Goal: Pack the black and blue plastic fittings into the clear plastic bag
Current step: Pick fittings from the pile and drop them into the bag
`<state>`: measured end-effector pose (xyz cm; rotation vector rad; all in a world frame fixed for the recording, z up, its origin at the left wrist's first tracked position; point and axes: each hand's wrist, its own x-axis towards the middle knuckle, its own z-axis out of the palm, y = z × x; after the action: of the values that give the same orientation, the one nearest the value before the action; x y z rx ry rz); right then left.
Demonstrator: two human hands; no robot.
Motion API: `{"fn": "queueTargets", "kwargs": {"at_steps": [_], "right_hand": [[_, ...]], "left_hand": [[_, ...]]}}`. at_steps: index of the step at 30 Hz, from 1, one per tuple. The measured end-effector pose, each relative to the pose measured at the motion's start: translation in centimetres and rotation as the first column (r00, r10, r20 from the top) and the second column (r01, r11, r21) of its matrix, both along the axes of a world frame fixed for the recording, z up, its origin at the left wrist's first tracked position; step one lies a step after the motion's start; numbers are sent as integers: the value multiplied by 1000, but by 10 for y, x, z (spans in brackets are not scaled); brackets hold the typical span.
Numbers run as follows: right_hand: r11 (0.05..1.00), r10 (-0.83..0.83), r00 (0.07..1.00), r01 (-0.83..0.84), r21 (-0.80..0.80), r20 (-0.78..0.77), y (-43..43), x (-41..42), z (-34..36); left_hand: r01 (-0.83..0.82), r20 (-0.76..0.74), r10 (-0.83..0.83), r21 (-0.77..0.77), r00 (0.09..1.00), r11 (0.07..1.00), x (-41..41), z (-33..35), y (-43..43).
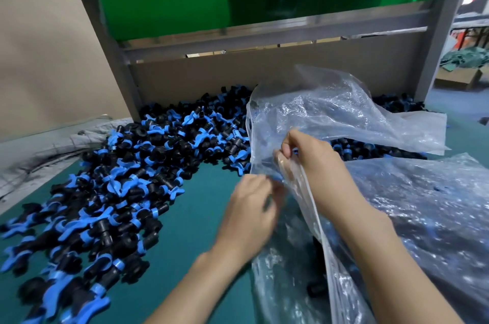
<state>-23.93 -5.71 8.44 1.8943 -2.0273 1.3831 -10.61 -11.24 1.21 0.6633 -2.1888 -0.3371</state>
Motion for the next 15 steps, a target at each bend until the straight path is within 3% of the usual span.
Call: {"fn": "queueTargets", "kwargs": {"at_steps": [4, 7, 10, 15], "right_hand": [[993, -37, 996, 46, 110, -83, -5, 1, -14], [988, -52, 996, 62, 140, -76, -6, -1, -19], [985, -50, 995, 64, 159, -90, -6, -2, -22], [978, -81, 991, 100, 185, -110, -8, -3, -26]], "left_hand": [[-331, -14, 337, 157, 941, 931, 52, -19, -39], [-532, 240, 486, 196, 840, 824, 45, -30, -57], [-567, 373, 502, 82, 780, 820, 32, -31, -69], [-601, 418, 526, 61, 741, 797, 17, -24, -99]]}}
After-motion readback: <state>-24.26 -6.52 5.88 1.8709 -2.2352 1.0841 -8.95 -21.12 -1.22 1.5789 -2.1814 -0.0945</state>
